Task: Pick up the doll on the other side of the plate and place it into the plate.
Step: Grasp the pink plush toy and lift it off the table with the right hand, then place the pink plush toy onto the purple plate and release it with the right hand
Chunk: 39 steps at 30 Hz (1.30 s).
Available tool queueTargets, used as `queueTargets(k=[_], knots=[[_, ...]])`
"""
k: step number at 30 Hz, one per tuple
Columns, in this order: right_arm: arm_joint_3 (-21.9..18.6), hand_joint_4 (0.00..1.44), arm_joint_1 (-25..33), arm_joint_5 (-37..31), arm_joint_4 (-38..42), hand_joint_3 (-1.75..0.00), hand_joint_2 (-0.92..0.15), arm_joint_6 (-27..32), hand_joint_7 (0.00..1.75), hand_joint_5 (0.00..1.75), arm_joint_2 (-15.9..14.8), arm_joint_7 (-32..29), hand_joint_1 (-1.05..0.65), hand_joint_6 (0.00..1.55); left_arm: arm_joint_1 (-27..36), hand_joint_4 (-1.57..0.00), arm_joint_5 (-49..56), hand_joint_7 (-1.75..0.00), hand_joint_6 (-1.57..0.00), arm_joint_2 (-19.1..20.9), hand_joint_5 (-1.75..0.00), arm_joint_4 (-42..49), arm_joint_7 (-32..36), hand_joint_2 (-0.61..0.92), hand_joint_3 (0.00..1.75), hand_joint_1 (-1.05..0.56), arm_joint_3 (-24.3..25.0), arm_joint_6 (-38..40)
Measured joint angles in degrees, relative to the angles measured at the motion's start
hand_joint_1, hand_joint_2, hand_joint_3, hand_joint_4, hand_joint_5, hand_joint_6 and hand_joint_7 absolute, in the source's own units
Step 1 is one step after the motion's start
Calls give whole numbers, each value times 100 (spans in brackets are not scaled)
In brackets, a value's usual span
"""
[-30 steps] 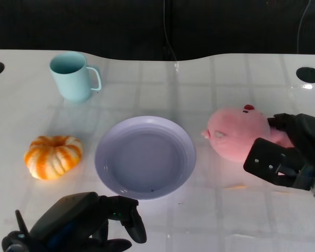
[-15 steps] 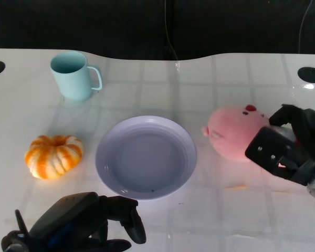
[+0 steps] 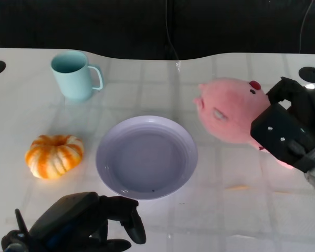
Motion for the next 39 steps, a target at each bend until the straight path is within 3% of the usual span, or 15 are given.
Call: queueTargets(k=[3, 8, 14, 24, 30, 33, 34, 36, 37, 38, 39], knots=[[21, 95, 51, 43, -255, -142, -30, -34, 175, 175, 81, 179, -17, 78, 0, -68, 3, -95, -78, 0, -157, -2, -2, 92, 27, -17, -14, 11], [104, 95, 72, 40, -704, -143, -29, -41, 175, 175, 235, 456, -15, 78, 0, -68, 7, -95, -78, 0, -156, -15, -4, 92, 28, -18, -19, 20], [450, 95, -26, -49, -968, -135, -34, 121, 175, 175, 572, 692, -15, 75, 1, -68, 73, -95, -79, 2, -154, -29, -30, 92, 27, -18, -33, 53], [1160, 92, -537, -522, -450, -125, -35, -4, 175, 175, 1011, 742, -15, 76, 14, -69, 133, -93, -79, -2, -155, -71, -32, 92, 28, -19, -86, 86], [1274, 92, -718, -660, -74, -122, -34, -126, 173, 175, 1230, 700, -14, 75, 16, -70, 220, -93, -80, -9, -151, -101, -32, 92, 27, -19, -150, 86], [1295, 82, -740, -673, 23, -116, -35, -168, 136, 173, 1296, 622, -15, 77, 24, -70, 235, -93, -80, -49, -151, -122, -32, 92, 27, -20, -185, 103], [1299, 77, -740, -671, 33, -91, -47, -180, 99, 139, 1313, 618, -17, 74, 28, -70, 247, -93, -80, -53, -151, -141, -32, 92, 27, -20, -196, 114], [1300, 77, -740, -655, 33, -51, -69, -212, 50, 99, 1321, 640, -20, 78, 29, -70, 257, -93, -80, -54, -152, -186, -32, 92, 27, -20, -202, 126], [1301, 67, -740, -645, 24, -32, -79, -217, 27, 74, 1319, 716, -24, 71, 33, -71, 259, -93, -80, -53, -153, -204, -32, 91, 27, -19, -202, 126], [1311, 64, -739, -633, 16, -23, -84, -217, 18, 64, 1319, 804, -25, 69, 38, -71, 259, -92, -80, -54, -153, -214, -32, 91, 26, -19, -202, 123], [1336, 51, -740, -631, 2, -17, -89, -209, 7, 52, 1307, 906, -34, 57, 44, -71, 259, -91, -80, -53, -150, -216, -31, 91, 26, -19, -202, 116]])
